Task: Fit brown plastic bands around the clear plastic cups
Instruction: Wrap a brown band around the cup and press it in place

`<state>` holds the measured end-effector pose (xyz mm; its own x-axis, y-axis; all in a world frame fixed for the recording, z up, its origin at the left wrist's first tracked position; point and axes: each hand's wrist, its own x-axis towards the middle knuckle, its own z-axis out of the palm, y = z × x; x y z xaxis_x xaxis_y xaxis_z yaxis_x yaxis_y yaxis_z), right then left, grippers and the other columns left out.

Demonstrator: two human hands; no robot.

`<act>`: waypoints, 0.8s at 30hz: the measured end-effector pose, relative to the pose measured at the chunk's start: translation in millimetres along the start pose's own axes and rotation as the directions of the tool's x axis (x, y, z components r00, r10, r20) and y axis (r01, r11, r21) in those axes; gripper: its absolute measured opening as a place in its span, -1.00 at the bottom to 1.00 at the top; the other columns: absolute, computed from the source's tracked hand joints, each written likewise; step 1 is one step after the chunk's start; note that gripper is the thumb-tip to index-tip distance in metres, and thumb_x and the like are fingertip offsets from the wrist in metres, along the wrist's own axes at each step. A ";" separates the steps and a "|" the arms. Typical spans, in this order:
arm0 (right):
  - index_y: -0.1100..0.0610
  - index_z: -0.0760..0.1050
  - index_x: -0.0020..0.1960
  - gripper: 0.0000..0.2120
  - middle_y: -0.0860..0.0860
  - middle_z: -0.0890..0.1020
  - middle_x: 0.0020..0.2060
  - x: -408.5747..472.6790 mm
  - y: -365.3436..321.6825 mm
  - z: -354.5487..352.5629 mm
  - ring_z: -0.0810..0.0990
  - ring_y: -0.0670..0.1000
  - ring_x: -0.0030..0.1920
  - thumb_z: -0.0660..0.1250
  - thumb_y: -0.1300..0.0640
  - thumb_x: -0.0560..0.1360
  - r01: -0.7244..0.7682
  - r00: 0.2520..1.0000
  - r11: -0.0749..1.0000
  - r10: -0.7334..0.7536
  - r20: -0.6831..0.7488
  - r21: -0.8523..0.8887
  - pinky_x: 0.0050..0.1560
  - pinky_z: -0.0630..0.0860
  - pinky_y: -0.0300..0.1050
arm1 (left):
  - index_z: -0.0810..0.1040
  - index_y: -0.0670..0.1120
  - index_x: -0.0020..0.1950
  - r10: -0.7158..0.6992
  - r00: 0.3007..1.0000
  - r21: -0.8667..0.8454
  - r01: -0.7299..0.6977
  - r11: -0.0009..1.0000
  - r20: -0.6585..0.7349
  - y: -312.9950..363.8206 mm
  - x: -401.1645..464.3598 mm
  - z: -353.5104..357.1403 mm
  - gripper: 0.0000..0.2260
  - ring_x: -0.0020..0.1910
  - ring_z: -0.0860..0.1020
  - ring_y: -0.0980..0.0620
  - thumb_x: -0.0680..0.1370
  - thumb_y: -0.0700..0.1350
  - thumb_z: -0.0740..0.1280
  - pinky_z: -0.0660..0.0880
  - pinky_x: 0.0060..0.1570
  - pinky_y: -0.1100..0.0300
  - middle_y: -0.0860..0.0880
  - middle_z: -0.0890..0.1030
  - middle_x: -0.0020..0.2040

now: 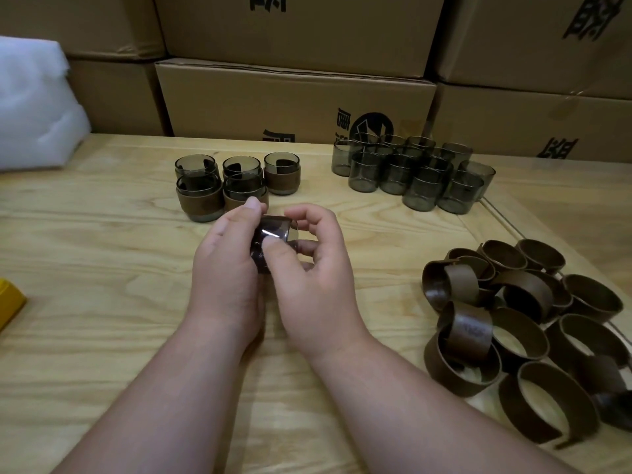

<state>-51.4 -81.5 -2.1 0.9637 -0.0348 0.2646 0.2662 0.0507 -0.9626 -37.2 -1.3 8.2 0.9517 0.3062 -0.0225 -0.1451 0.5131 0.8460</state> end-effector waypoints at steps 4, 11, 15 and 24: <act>-0.17 0.46 0.16 -0.53 -0.13 0.58 0.12 2.4 -0.2 -0.3 0.61 -0.14 0.02 0.27 -0.41 0.37 -0.096 0.993 0.988 0.087 -0.078 -0.120 -0.04 0.52 -0.24 | 0.66 -0.05 0.03 0.062 0.998 0.042 -0.061 0.997 -0.012 -0.1 -0.9 -0.7 -0.85 -0.28 0.61 0.06 0.63 -0.02 0.35 0.55 -0.13 0.01 0.00 0.64 -0.26; -0.14 0.52 0.11 -0.72 -0.14 0.55 0.14 0.2 -1.8 0.5 0.60 -0.23 -0.13 0.38 -0.05 0.40 0.046 0.996 0.990 -0.056 -0.074 -0.131 -0.15 0.51 -0.41 | 0.70 -0.04 0.04 0.002 1.000 0.029 -0.001 1.000 -0.010 2.5 0.3 -0.4 -0.83 -0.09 0.64 -0.04 0.64 -0.05 0.32 0.59 -0.03 -0.02 -0.08 0.69 -0.10; -0.14 0.54 0.16 -0.56 -0.10 0.48 0.21 -4.8 -0.5 2.2 0.57 -0.12 0.18 0.36 0.25 0.36 0.259 0.963 0.951 -0.267 -0.026 -0.170 0.12 0.51 -0.39 | 0.65 -0.05 0.08 -0.075 0.996 -0.008 0.076 0.997 0.055 5.0 -0.5 -1.6 -0.74 -0.01 0.62 -0.11 0.65 0.09 0.27 0.55 0.05 -0.04 -0.12 0.66 -0.05; -0.12 0.53 0.34 -0.50 -0.19 0.42 0.29 -4.1 2.4 2.7 0.53 0.00 0.31 0.33 0.13 0.41 0.220 0.973 0.947 -0.231 -0.018 -0.233 0.29 0.55 -0.10 | 0.74 0.03 -0.38 -0.047 0.999 0.050 0.048 0.998 -0.016 2.6 0.3 -1.6 -0.51 -0.35 0.71 0.03 0.68 0.07 0.25 0.60 -0.42 0.20 -0.03 0.73 -0.29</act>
<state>-54.6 -78.6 -5.4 0.8758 -0.0633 0.4786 0.4598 -0.1925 -0.8669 -37.7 1.4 9.5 0.9529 0.2949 -0.0708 -0.0858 0.4860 0.8697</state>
